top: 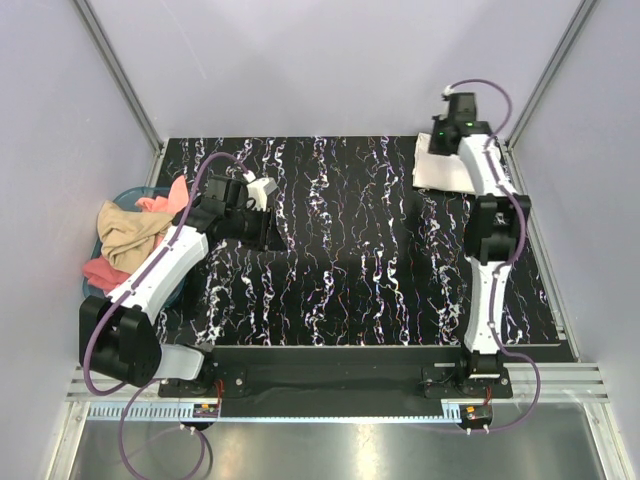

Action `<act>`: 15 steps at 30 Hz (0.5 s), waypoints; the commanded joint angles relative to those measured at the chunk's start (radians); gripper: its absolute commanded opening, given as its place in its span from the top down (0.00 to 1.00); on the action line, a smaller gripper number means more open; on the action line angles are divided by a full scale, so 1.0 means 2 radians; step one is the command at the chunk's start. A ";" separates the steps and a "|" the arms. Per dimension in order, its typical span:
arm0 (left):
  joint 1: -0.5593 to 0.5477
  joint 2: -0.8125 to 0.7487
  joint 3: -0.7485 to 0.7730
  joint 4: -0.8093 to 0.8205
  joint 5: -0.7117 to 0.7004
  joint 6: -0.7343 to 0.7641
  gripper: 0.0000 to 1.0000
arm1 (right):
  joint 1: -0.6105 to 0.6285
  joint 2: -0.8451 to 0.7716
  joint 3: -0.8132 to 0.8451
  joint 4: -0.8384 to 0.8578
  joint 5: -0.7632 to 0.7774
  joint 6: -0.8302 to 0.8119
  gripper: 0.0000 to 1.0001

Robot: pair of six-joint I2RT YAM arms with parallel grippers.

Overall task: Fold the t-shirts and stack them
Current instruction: Neatly place the folded tshirt to the corner

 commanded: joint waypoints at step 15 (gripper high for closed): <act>-0.002 -0.007 0.005 0.021 0.012 0.002 0.70 | 0.051 0.140 0.102 -0.039 0.001 -0.044 0.97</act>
